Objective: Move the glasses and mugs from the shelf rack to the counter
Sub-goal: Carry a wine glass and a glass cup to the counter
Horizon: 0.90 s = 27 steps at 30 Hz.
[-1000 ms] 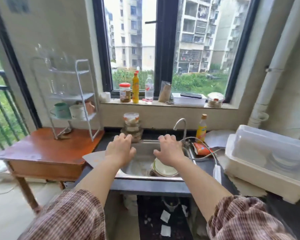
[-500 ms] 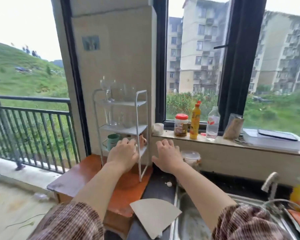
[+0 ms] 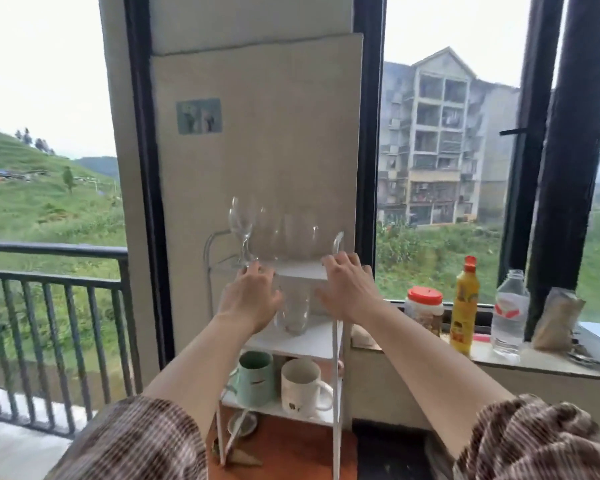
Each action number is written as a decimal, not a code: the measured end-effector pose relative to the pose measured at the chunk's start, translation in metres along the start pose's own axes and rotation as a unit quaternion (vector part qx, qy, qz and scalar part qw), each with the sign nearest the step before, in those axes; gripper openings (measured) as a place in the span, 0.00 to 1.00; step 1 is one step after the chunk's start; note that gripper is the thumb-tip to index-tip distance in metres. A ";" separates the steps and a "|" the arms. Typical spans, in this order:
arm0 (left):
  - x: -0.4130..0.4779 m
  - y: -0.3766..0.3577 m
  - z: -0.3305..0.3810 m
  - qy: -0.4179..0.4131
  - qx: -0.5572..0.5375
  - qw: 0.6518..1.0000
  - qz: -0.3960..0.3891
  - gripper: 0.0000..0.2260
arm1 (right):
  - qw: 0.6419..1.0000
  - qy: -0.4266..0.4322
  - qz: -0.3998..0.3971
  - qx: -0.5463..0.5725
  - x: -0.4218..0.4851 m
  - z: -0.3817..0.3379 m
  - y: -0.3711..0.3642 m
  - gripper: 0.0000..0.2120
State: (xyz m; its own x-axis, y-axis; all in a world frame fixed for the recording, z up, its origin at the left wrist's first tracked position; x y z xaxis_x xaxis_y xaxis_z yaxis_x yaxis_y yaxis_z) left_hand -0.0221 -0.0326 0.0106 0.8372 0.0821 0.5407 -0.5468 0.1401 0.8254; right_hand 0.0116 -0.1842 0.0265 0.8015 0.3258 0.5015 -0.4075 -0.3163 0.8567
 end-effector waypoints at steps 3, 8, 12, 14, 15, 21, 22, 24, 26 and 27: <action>0.041 0.005 -0.032 -0.022 -0.015 0.999 0.024 0.20 | 1.000 -0.017 0.017 -0.004 0.045 -0.020 -0.004 0.23; 0.093 0.019 -0.073 -0.040 -0.069 0.990 0.119 0.21 | 0.998 -0.041 0.040 -0.020 0.102 -0.038 -0.011 0.21; 0.117 0.018 -0.099 -0.010 -0.156 0.976 0.153 0.28 | 0.996 -0.069 0.048 -0.013 0.133 -0.039 -0.022 0.21; 0.127 0.012 -0.109 0.013 -0.202 0.967 0.153 0.32 | 0.995 -0.093 0.042 0.001 0.146 -0.035 -0.029 0.22; 0.132 0.010 -0.112 0.021 -0.222 0.963 0.152 0.34 | 0.993 -0.108 0.037 0.008 0.152 -0.031 -0.033 0.23; 0.148 -0.007 -0.118 0.029 -0.303 0.942 0.141 0.36 | 0.982 -0.184 0.026 0.039 0.171 -0.013 -0.050 0.25; 0.149 -0.008 -0.118 0.029 -0.316 0.938 0.142 0.35 | 0.979 -0.193 0.032 0.053 0.173 -0.011 -0.051 0.25; 0.149 -0.011 -0.120 0.034 -0.342 0.928 0.144 0.35 | 0.973 -0.207 0.055 0.087 0.176 -0.006 -0.050 0.22; 0.149 -0.013 -0.121 0.040 -0.358 0.921 0.146 0.34 | 0.960 -0.226 0.077 0.145 0.178 0.001 -0.048 0.16; 0.149 -0.013 -0.122 0.041 -0.360 0.920 0.147 0.34 | 0.949 -0.240 0.085 0.185 0.178 0.005 -0.048 0.12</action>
State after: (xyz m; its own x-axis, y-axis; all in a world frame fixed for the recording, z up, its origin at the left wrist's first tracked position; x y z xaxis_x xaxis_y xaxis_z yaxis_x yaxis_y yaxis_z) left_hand 0.1110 0.0980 0.0612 0.6684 0.2902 0.6849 -0.6265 0.7160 0.3080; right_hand 0.1759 -0.1153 0.0737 0.8807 -0.1739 0.4406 -0.4393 -0.6478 0.6224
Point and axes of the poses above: each hand's wrist, its own x-axis towards the middle knuckle, its own y-axis out of the back of the hand, z = x × y, the point moved 8 cm from there along x, towards the middle knuckle, and after that the axes turned 4 degrees about -y, right-handed, at the moved point
